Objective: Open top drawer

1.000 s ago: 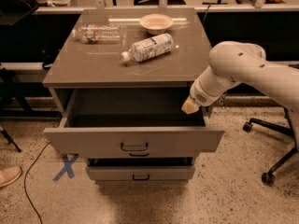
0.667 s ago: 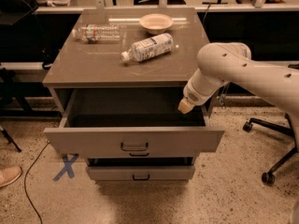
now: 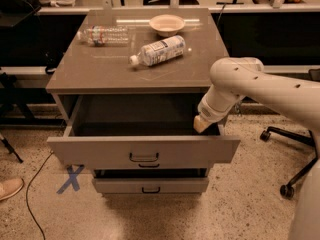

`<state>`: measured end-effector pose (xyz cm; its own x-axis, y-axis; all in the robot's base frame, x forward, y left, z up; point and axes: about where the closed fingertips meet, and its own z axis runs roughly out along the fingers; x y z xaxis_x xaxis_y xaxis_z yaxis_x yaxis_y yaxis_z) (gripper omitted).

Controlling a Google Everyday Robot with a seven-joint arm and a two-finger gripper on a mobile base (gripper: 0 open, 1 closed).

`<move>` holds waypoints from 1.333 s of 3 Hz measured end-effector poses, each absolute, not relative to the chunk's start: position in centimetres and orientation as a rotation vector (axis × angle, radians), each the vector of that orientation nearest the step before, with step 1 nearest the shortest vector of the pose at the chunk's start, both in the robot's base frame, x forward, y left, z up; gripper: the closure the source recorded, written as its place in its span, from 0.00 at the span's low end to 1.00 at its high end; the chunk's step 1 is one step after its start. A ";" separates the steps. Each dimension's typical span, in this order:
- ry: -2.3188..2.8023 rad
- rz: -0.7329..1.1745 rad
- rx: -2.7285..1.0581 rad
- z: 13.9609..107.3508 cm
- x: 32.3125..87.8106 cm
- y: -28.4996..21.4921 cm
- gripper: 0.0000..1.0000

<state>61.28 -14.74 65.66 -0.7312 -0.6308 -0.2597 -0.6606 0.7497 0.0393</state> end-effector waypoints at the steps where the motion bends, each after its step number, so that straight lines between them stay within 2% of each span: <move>1: 2.800 0.205 -0.907 64.7 58.7 -15.9 1.00; 2: 2.813 0.206 -0.891 64.6 58.2 -16.0 1.00; 3: 2.879 0.224 -0.820 64.5 54.6 -16.5 1.00; 4: 2.900 0.235 -0.796 64.6 53.3 -16.5 1.00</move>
Offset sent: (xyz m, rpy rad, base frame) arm -0.1084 -0.0292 -0.0017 -0.0292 0.1399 -0.2364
